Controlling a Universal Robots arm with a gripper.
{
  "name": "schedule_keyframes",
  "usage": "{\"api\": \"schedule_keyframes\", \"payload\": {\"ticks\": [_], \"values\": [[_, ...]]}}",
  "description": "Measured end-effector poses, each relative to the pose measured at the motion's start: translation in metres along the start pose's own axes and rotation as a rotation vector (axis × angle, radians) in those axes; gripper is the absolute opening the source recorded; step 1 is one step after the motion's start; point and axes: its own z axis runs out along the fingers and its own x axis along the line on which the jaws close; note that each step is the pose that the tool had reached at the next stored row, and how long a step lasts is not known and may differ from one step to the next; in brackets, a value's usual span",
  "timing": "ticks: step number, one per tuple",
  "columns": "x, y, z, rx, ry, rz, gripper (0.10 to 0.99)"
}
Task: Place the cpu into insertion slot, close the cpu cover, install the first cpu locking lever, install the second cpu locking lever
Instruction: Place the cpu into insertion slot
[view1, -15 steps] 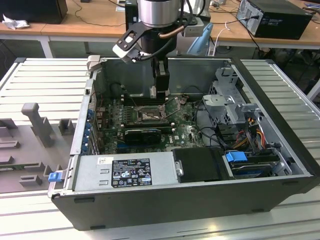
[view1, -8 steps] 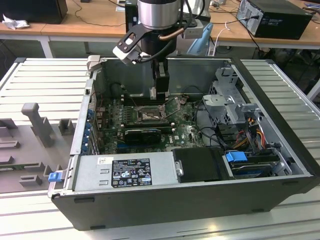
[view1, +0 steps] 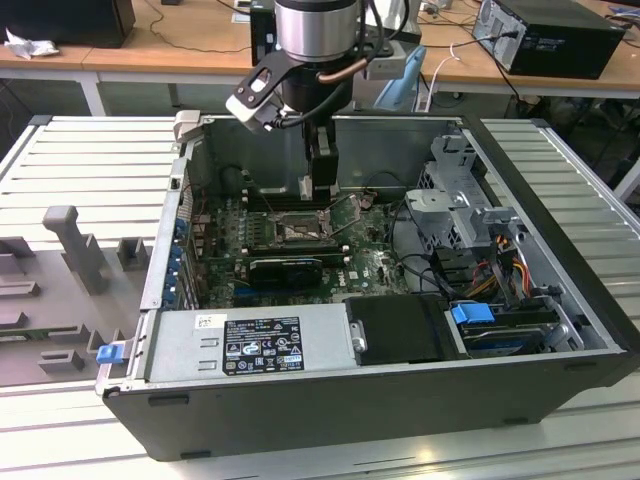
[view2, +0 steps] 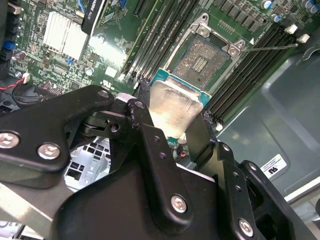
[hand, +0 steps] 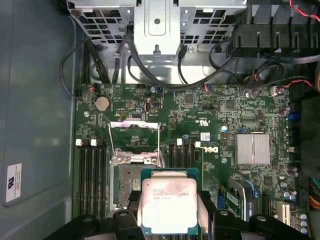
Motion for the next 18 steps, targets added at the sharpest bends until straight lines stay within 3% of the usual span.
{"api": "schedule_keyframes", "payload": {"ticks": [18], "values": [[-0.0002, -0.0008, 0.0096, 0.001, 0.0, 0.0, 0.529]]}}
